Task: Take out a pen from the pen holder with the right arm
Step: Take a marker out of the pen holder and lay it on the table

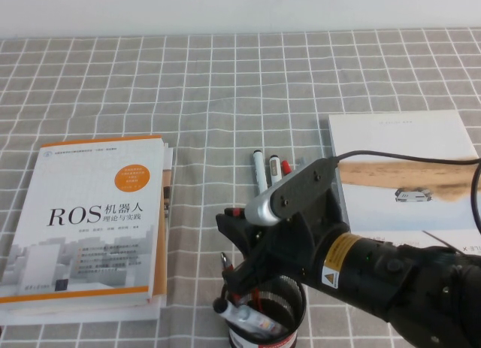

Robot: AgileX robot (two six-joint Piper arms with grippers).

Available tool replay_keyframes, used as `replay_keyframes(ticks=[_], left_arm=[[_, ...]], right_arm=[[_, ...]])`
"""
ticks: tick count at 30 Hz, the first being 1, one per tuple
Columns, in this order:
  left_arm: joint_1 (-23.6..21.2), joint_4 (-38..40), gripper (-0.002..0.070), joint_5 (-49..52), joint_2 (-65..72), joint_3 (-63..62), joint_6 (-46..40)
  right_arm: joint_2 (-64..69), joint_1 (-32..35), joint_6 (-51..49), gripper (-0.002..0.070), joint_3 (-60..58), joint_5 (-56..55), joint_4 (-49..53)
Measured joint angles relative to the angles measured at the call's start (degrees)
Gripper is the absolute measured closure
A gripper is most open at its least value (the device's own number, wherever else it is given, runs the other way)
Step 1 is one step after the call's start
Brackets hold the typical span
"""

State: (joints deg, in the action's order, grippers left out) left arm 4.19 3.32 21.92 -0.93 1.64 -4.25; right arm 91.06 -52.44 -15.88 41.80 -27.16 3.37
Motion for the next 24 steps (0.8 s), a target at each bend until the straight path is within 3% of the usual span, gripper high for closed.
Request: replay_keyframes(ticks=[16, 24], left_arm=[[0.0, 0.0, 0.0678, 0.0, 0.0, 0.0, 0.0], [0.0, 0.0, 0.0678, 0.0, 0.0, 0.0, 0.0]], right_arm=[[-9.6, 0.0, 0.6, 0.0677, 3.4, 10.4, 1.1], [-13.0, 0.0, 0.7, 0.0677, 10.5, 22.4, 5.3]])
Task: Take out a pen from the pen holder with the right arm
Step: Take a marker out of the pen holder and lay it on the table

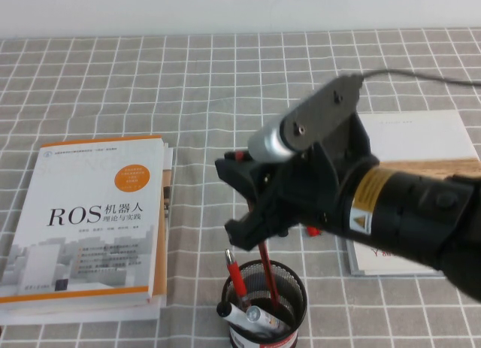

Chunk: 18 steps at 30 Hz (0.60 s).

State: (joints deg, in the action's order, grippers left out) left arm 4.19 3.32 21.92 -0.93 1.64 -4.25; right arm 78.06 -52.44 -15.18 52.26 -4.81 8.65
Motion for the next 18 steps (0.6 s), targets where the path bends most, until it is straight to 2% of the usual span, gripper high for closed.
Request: replay_keyframes(ticks=[9, 18], left_arm=[[0.0, 0.0, 0.0678, 0.0, 0.0, 0.0, 0.0], [0.0, 0.0, 0.0678, 0.0, 0.0, 0.0, 0.0]], right_arm=[[-0.6, 0.4, 0.1, 0.0677, 8.3, 5.3, 4.8], [2.6, 6.5, 0.1, 0.0678, 14.4, 4.2, 5.4]])
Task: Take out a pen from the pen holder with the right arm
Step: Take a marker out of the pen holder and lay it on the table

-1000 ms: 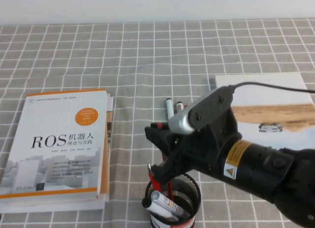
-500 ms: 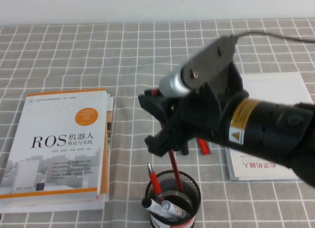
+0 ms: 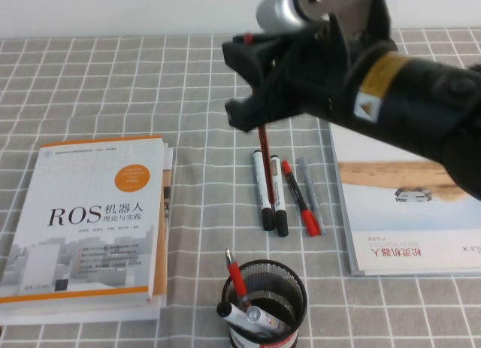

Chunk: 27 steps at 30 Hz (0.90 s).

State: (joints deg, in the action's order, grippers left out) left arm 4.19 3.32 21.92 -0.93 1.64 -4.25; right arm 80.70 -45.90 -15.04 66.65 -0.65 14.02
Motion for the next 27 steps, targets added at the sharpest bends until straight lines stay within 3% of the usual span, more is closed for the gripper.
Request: replay_keyframes(ticks=[5, 14, 27], left_arm=[[0.0, 0.0, 0.0678, 0.0, 0.0, 0.0, 0.0], [0.0, 0.0, 0.0678, 0.0, 0.0, 0.0, 0.0], [0.0, 0.0, 0.0678, 0.0, 0.0, 0.0, 0.0]], right_arm=[[8.6, 2.8, -0.1, 0.0678, 6.0, 1.5, -4.6], [24.1, 4.9, -0.1, 0.0678, 20.9, 20.7, -11.6], [39.6, 9.5, -0.2, 0.0678, 34.8, 26.6, -16.6]])
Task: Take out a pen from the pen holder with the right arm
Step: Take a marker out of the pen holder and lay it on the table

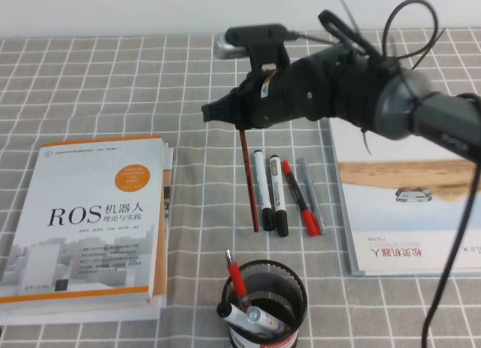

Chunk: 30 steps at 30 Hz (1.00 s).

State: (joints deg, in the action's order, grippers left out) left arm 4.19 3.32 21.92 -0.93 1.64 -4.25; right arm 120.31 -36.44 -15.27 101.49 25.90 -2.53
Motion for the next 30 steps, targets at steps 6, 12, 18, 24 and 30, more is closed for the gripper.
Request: replay_keyframes(ticks=[6, 12, 18, 24, 30], left_arm=[[0.0, 0.0, 0.0678, 0.0, 0.0, 0.0, 0.0], [0.0, 0.0, 0.0678, 0.0, 0.0, 0.0, 0.0], [0.0, 0.0, 0.0678, 0.0, 0.0, 0.0, 0.0], [0.0, 0.0, 0.0678, 0.0, 0.0, 0.0, 0.0], [0.0, 0.0, 0.0678, 0.0, 0.0, 0.0, 0.0]], right_arm=[[5.2, 0.9, -0.1, 0.0678, 3.2, 1.2, -2.4], [7.4, 1.8, -0.1, 0.0676, 4.3, 1.8, -3.2], [8.4, 1.9, -0.1, 0.0591, 4.3, 1.8, -3.3], [8.6, 1.9, -0.1, 0.0465, 4.3, 1.7, -3.3], [7.9, 1.9, -0.1, 0.0454, 4.3, 2.5, -3.1]])
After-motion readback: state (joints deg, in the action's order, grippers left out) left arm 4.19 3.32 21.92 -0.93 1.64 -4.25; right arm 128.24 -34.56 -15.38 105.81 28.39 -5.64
